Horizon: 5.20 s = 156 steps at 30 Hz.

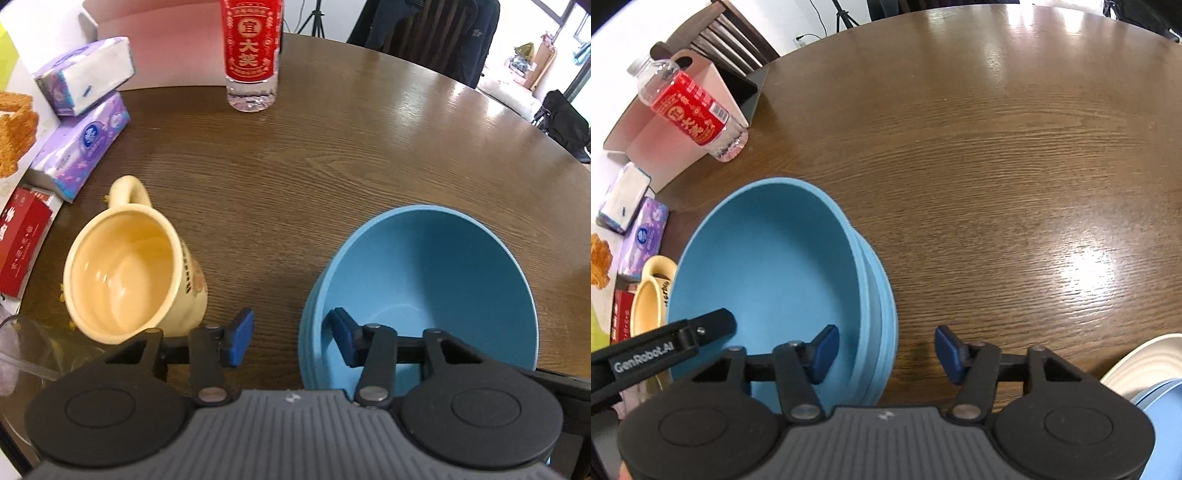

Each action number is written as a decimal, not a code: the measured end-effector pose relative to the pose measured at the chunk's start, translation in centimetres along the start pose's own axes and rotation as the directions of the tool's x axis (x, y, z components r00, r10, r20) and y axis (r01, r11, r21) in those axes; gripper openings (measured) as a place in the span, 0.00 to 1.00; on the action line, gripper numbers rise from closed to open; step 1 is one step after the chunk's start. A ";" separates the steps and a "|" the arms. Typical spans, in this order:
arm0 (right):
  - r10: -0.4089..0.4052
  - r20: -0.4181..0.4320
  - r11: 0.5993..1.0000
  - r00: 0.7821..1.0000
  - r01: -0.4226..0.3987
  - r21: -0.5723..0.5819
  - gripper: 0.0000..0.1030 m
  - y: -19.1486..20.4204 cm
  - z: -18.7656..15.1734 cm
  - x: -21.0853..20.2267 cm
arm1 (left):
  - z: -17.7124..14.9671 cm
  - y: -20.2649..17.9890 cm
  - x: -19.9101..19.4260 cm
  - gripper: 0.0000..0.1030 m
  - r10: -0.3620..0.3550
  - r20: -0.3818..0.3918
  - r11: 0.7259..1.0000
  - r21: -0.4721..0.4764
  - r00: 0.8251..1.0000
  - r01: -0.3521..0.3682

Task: Organize plates and bowls
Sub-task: 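Close both grippers on the rim of the bowl stack, then lift the bowl stack with both grippers and carry it toward the cream plate, then lower the bowl stack into the blue bowl on the cream plate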

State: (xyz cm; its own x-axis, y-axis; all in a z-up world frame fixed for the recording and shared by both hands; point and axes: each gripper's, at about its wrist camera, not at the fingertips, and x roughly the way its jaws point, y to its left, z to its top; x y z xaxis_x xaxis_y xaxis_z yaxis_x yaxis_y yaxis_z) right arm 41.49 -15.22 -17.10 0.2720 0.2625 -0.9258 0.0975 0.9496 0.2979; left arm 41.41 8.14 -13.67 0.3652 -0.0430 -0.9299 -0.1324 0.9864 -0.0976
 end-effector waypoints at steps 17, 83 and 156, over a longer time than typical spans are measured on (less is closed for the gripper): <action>0.051 0.048 0.996 0.998 -0.054 0.076 0.28 -0.4 -0.8 -0.8 | 0.0 -0.5 0.3 0.20 -0.073 0.003 0.997 0.035 0.997 0.073; 0.011 0.290 0.979 0.957 -0.070 0.192 0.28 -11.9 -14.4 -16.2 | -13.7 -12.1 -12.9 0.20 -0.210 0.164 0.947 0.279 0.964 0.159; -0.091 0.315 0.959 0.945 -0.001 0.282 0.31 -23.3 -15.8 -15.0 | -16.2 -21.1 -6.2 0.32 -0.282 0.057 0.893 0.380 0.958 0.240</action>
State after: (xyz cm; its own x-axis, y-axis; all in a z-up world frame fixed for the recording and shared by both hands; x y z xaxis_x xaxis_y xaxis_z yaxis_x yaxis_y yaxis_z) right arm 20.03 -38.59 -13.88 0.5497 0.1073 -0.8285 0.3634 0.8623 0.3528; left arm 26.98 -14.95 -11.64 0.4392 -0.3099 -0.8432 0.3191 0.9312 -0.1760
